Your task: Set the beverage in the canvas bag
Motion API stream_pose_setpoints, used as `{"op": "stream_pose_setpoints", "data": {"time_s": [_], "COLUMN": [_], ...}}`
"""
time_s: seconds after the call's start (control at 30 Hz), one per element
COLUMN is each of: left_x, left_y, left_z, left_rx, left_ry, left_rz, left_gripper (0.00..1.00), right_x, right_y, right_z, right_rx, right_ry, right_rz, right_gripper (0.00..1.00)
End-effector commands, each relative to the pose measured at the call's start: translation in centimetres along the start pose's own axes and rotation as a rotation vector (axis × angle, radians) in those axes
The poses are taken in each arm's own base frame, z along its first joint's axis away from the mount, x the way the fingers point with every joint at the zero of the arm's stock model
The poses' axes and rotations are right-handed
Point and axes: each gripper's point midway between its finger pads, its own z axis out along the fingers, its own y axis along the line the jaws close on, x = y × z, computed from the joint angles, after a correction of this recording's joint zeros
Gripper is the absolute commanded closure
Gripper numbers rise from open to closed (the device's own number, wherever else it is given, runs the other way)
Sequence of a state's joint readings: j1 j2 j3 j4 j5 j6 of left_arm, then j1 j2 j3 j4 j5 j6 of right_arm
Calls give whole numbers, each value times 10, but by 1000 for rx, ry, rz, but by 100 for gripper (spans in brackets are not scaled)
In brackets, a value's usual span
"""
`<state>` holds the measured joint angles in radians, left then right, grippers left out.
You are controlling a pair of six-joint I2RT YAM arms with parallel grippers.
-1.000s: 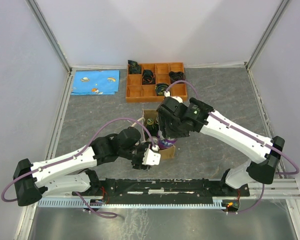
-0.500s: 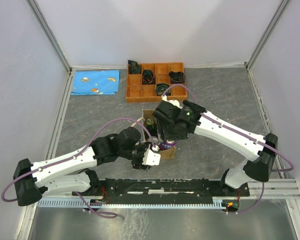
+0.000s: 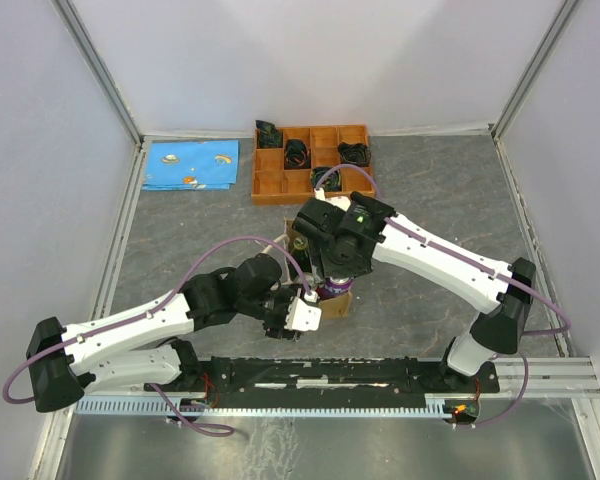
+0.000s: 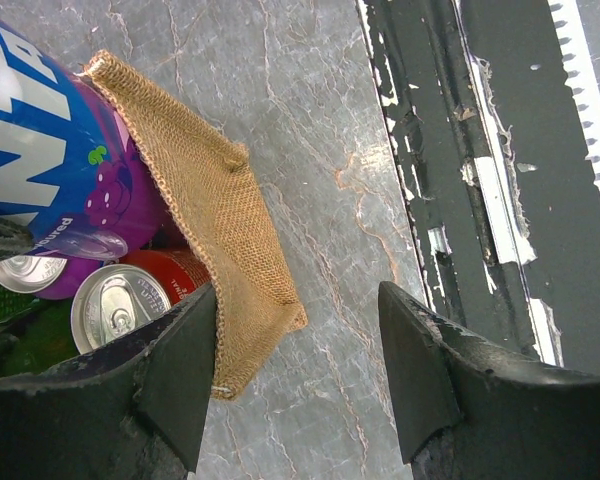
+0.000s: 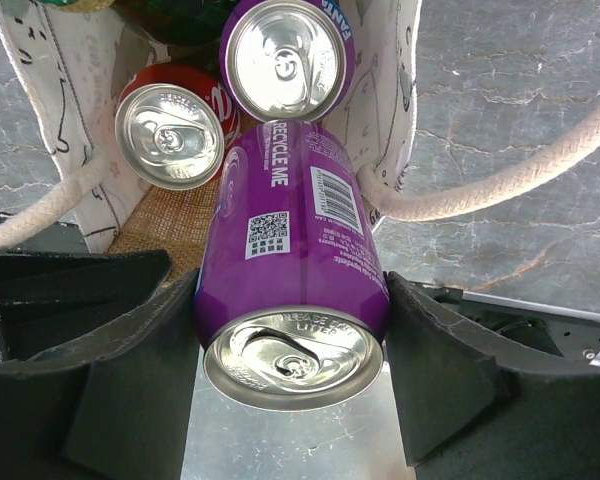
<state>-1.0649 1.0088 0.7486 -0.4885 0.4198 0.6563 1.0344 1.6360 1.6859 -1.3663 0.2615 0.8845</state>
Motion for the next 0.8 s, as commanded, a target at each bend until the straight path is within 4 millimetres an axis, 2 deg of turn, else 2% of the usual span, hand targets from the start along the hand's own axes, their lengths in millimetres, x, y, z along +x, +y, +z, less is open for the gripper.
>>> {"op": "stream_pose_setpoints", "data": {"time_s": [0.0,0.4,0.77], "left_x": [-2,-2,-2], "left_y": [-12,-12,-12], "left_z": [-1,-1,-4], "left_rx": [53,51,40], "left_ry": [-11,-12,-16], "left_rz": [29,34,32], "left_gripper": [31,31,31], "right_x": [8,26,27], "right_y": [-39,-23,-7], "right_z": [-19,8,33], "right_rx": [131,92,80], "right_ry": [21,112,135], "right_rz": [-69,-92,-108], "right_gripper": [100,100,100]}}
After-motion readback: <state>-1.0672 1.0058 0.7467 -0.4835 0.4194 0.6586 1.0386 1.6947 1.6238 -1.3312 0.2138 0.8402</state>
